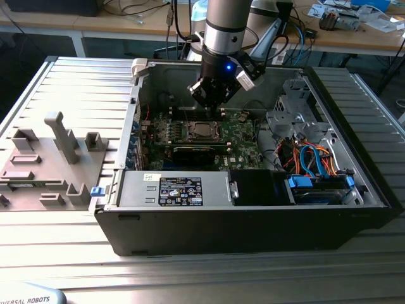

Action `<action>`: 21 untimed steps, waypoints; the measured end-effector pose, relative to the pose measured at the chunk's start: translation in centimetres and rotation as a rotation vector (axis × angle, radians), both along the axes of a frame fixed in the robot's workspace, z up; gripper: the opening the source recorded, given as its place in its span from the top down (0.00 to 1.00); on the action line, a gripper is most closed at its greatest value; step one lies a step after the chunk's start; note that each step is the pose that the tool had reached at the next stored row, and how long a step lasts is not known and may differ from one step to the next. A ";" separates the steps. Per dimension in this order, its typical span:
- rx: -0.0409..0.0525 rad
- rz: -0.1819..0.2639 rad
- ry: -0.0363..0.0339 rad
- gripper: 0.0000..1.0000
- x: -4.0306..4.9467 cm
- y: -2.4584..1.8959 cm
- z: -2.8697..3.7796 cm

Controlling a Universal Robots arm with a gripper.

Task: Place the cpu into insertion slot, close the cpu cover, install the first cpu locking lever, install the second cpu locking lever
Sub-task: 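Install the first cpu locking lever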

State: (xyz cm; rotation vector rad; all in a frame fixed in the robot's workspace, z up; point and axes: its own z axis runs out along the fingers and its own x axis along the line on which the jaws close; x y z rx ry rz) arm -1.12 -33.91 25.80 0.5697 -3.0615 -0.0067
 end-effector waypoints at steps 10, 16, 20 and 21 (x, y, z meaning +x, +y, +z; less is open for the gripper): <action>0.0000 0.006 0.0000 0.89 0.00 0.00 0.00; 0.0000 0.012 0.0000 0.89 0.00 0.00 0.00; 0.0000 0.014 0.0000 0.89 0.00 0.00 0.00; 0.0000 0.015 0.0000 0.89 0.00 0.00 0.00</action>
